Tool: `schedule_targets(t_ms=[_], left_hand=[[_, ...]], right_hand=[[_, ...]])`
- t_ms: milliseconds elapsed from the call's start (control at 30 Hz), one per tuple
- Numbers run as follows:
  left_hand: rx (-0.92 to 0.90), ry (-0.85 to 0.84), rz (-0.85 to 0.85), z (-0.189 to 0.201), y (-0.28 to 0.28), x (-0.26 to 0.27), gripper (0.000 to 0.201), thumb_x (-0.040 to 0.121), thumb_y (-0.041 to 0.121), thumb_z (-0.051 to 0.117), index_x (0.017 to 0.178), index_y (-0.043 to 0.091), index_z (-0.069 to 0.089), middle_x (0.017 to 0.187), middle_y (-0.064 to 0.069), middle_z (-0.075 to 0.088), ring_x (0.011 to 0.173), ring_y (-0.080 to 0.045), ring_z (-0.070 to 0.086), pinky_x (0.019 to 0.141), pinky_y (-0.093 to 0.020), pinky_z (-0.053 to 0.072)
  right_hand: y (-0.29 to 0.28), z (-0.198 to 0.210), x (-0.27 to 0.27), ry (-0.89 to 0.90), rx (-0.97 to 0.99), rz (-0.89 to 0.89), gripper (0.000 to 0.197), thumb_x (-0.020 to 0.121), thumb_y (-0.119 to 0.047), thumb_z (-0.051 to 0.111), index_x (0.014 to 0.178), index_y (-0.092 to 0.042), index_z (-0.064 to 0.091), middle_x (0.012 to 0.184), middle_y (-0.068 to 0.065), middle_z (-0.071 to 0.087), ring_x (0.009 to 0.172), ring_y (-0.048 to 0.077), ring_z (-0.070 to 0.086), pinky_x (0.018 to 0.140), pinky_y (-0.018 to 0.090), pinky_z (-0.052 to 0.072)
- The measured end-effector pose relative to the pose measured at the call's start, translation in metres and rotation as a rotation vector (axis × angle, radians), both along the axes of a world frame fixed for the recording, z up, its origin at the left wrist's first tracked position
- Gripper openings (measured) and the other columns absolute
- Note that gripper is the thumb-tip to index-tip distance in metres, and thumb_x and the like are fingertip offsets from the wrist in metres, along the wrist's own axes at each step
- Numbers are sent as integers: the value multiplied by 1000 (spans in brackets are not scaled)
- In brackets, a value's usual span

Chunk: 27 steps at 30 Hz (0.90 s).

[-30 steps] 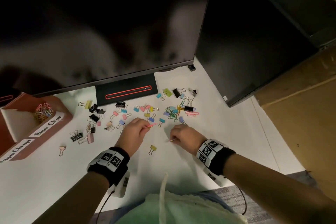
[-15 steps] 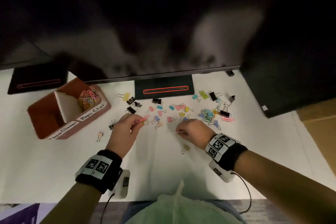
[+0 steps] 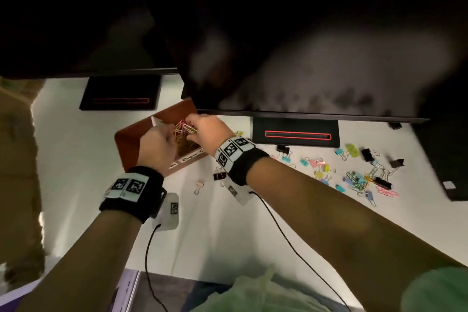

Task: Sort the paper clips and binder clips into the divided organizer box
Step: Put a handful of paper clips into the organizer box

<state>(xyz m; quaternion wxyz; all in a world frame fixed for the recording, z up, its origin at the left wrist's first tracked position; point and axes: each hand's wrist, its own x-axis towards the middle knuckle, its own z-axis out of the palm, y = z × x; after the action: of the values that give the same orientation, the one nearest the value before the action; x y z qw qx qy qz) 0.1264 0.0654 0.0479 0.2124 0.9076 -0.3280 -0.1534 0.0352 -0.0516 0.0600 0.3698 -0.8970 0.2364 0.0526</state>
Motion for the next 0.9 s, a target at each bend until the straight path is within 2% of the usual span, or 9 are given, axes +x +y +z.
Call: schedule_targets(t_ms=[100, 233, 300, 500, 600, 667, 767, 833, 900], left_hand=[[-117, -42, -82, 8, 2, -13, 35, 87, -2, 47, 119, 6, 60, 121, -16, 56, 110, -28, 55, 100, -31, 41], [-362, 26, -213, 17, -4, -54, 33, 87, -2, 51, 115, 14, 61, 108, -1, 53, 82, -1, 52, 78, -6, 39], [-381, 69, -290, 14, -14, -79, 32, 88, 2, 53, 116, 17, 59, 106, 4, 52, 79, 1, 50, 72, -4, 38], [-252, 276, -613, -14, -71, -176, 30, 88, 10, 56, 114, 24, 58, 104, 9, 49, 81, -1, 54, 74, -17, 44], [-178, 345, -742, -27, -104, -225, 31, 86, 13, 59, 114, 26, 57, 107, 9, 48, 89, -3, 54, 76, -11, 41], [-129, 338, -800, -36, -126, -254, 33, 86, 14, 61, 117, 23, 56, 113, 5, 48, 96, -9, 55, 81, -14, 42], [-40, 305, -840, -49, -155, -288, 37, 86, 15, 60, 122, 20, 54, 123, 0, 46, 108, -15, 52, 95, -27, 44], [6, 253, -860, -56, -169, -305, 36, 86, 15, 60, 121, 20, 55, 123, 0, 48, 106, -17, 54, 96, -30, 45], [57, 177, -881, -62, -178, -317, 37, 83, 16, 62, 120, 21, 56, 121, 0, 50, 98, -18, 57, 91, -35, 50]], right_hand=[[4, -5, -9, -69, 3, 9, 39, 90, -24, 58, 127, -14, 51, 124, 13, 57, 111, 28, 57, 94, 39, 48], [-9, -11, -73, -291, 3, -63, 29, 88, -21, 60, 116, -12, 60, 112, 9, 60, 100, 26, 60, 88, 39, 51], [-25, -19, -123, -293, -70, -124, 27, 86, -21, 61, 111, -14, 62, 106, 7, 61, 98, 24, 60, 87, 39, 51], [-77, -45, -297, -74, -276, -442, 27, 78, -13, 70, 105, -12, 66, 102, 9, 63, 94, 30, 62, 83, 43, 54], [-97, -56, -366, 95, -268, -605, 29, 79, -18, 68, 108, -17, 66, 109, 9, 63, 102, 31, 58, 92, 42, 50], [-106, -62, -395, 184, -248, -618, 29, 82, -27, 63, 110, -22, 64, 114, 6, 63, 106, 27, 54, 96, 40, 47], [-116, -69, -416, 202, -145, -603, 34, 81, -32, 68, 113, -23, 63, 114, 3, 60, 106, 26, 56, 95, 36, 46], [-121, -72, -419, 215, -110, -568, 32, 83, -35, 67, 113, -26, 61, 113, 1, 60, 106, 24, 56, 94, 36, 46], [-125, -78, -419, 230, -86, -528, 30, 84, -33, 65, 113, -28, 61, 111, 1, 60, 105, 23, 55, 93, 38, 46]])
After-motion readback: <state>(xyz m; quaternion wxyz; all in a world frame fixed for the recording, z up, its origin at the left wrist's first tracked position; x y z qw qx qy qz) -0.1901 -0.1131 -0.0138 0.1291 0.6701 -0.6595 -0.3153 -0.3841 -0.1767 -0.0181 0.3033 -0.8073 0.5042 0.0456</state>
